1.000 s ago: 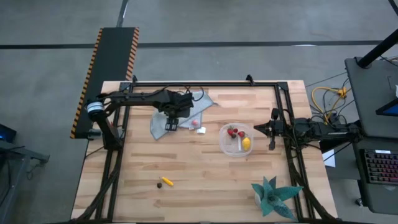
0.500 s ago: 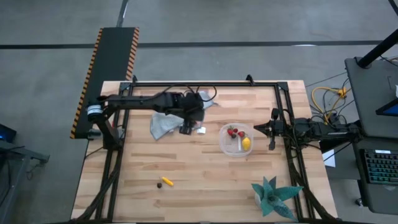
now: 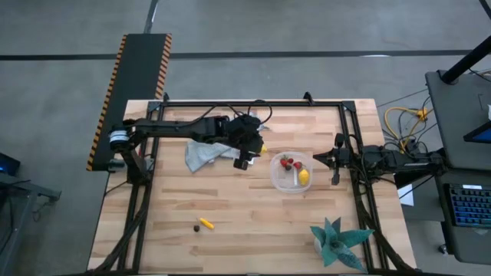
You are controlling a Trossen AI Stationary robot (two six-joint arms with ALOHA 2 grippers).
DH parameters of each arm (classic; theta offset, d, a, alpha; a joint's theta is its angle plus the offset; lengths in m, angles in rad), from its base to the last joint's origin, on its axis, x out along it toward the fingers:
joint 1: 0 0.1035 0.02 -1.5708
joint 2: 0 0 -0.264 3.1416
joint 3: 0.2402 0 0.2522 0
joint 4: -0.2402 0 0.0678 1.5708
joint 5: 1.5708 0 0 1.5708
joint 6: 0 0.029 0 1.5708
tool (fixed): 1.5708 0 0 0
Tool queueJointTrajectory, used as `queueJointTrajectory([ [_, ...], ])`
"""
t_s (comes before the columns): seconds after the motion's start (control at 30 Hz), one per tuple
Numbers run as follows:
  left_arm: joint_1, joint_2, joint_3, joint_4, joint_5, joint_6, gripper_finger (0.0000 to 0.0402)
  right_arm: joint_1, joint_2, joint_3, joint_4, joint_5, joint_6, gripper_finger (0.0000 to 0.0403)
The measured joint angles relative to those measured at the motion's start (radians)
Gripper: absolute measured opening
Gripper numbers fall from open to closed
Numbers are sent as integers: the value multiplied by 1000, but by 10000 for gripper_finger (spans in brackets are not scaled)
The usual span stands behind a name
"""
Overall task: Pick and placing Produce into tupperware
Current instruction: Put the lemon into the transparent container
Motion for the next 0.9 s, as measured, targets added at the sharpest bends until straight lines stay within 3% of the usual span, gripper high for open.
queueJointTrajectory([
  [0.3, -32, 147, 137, 3, 18, 54, 184, 0, 0, 0, 0, 0, 0, 9],
  [0.43, -40, 193, 214, 13, 87, 82, 184, 0, 0, 0, -6, 4, 1, 9],
  [0.9, -63, 395, 329, 1, 110, 123, 184, 0, 0, 0, -7, 8, 0, 9],
])
